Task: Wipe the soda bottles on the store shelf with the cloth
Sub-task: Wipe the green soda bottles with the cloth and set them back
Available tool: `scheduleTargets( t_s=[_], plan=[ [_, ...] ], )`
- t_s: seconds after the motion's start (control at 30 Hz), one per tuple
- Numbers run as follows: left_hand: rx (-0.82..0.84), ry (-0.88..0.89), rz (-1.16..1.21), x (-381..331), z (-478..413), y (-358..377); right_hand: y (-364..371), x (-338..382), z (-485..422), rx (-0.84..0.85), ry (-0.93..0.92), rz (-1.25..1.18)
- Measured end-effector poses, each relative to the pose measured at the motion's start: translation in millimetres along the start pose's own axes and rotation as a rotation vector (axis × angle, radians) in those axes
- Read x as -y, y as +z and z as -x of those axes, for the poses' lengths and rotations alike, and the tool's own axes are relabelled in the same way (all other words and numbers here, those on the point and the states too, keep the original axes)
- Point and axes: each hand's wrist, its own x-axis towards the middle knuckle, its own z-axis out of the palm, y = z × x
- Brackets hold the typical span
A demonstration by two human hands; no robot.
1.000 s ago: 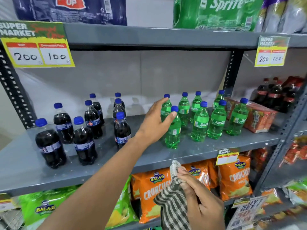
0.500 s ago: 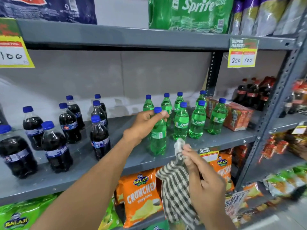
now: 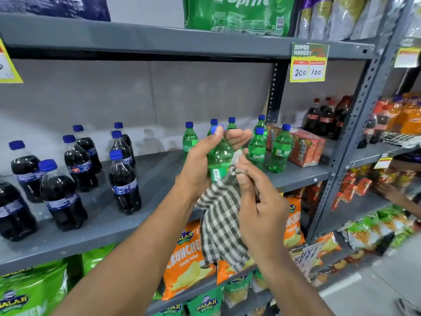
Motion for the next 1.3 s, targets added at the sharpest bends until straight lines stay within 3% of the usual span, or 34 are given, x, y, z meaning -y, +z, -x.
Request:
scheduleTargets(
  t_s=[0.2, 0.4, 0.63, 0.83, 1.07, 1.3],
  plan=[
    [0.016, 0.0, 0.239, -9.7, 16.2, 7.8, -14.2, 3.4, 42.4, 0.079, -0.101, 0.031],
    [0.142, -0.073, 0.196, -9.3, 36.6, 20.6, -3.8, 29.8, 20.4, 0.094, -0.311, 0.093],
    [0.046, -0.064, 0.302, -28.5, 47.7, 15.2, -7.7, 27.6, 64.0, 0.284, -0.447, 0.157],
    [0.074, -0.136, 0.218, -23.3, 58.6, 22.3, 8.1, 43.0, 36.5, 0.133, -0.271, 0.088],
    [0.04, -0.062, 0.232, -39.3, 65.3, 15.1, 8.9, 48.2, 80.7, 0.205, -0.291, 0.133],
    [0.006, -0.064, 0.14, -35.1, 74.1, 21.5, 22.8, 67.6, 48.4, 0.069, -0.167, 0.136]
  ],
)
